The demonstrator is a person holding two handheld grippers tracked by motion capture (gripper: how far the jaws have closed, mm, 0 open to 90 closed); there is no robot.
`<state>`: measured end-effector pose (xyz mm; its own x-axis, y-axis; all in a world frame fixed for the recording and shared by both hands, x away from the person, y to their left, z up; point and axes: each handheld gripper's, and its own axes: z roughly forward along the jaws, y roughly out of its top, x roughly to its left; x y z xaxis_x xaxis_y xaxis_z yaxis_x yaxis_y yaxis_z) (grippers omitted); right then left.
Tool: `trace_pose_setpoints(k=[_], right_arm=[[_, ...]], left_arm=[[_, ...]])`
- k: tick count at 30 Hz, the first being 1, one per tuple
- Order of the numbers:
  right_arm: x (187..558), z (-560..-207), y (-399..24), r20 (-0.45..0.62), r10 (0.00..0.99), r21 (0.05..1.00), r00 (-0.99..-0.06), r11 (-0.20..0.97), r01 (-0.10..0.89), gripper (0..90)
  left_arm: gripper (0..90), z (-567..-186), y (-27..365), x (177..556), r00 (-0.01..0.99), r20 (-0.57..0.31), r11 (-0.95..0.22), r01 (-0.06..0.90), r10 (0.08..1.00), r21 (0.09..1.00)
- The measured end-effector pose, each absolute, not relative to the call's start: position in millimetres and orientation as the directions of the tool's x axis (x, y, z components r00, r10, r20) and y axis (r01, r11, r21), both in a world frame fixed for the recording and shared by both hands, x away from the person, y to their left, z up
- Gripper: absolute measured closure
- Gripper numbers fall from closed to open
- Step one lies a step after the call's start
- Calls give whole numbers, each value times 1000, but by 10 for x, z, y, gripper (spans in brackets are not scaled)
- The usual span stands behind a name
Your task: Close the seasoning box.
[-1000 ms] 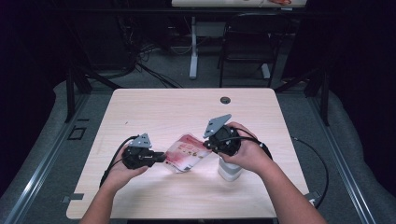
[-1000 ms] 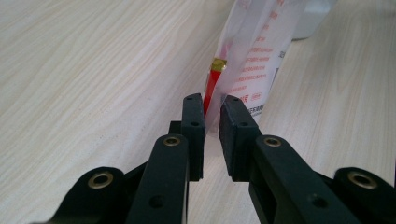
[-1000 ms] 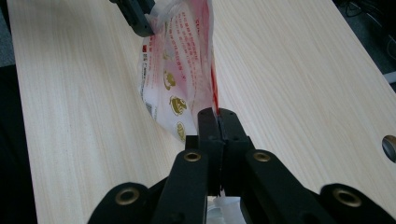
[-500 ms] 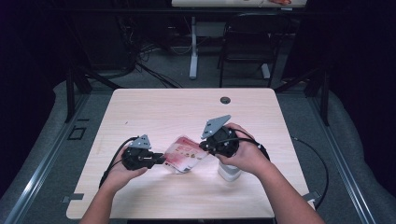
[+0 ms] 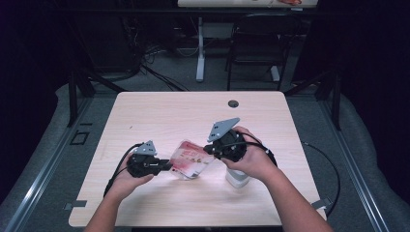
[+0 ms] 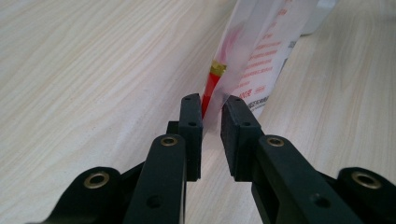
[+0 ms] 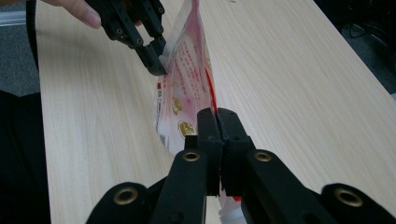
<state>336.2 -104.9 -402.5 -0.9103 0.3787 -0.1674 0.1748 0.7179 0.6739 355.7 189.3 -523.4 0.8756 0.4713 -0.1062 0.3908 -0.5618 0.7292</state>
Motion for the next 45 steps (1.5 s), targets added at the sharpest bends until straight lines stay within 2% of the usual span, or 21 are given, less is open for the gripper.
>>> trace_pose_setpoints(k=[8, 19, 33, 45], right_arm=[[3339, -3998, -1023, -175, 370, 674, -913, 720, 163, 878], [3322, -3985, -915, -179, 348, 680, -920, 720, 140, 857], [3373, -3987, -729, -111, 338, 724, -935, 672, 157, 762], [3363, -3944, -531, -115, 335, 750, -935, 647, 139, 644]], left_arm=[[760, -5275, 1844, 3563, 879, -129, -574, 405, 459, 712], [686, -5190, 1922, 3548, 877, -132, -540, 396, 461, 742], [589, -5047, 2051, 3506, 886, -138, -496, 370, 442, 785], [512, -5039, 2143, 3516, 878, -123, -485, 367, 463, 794]])
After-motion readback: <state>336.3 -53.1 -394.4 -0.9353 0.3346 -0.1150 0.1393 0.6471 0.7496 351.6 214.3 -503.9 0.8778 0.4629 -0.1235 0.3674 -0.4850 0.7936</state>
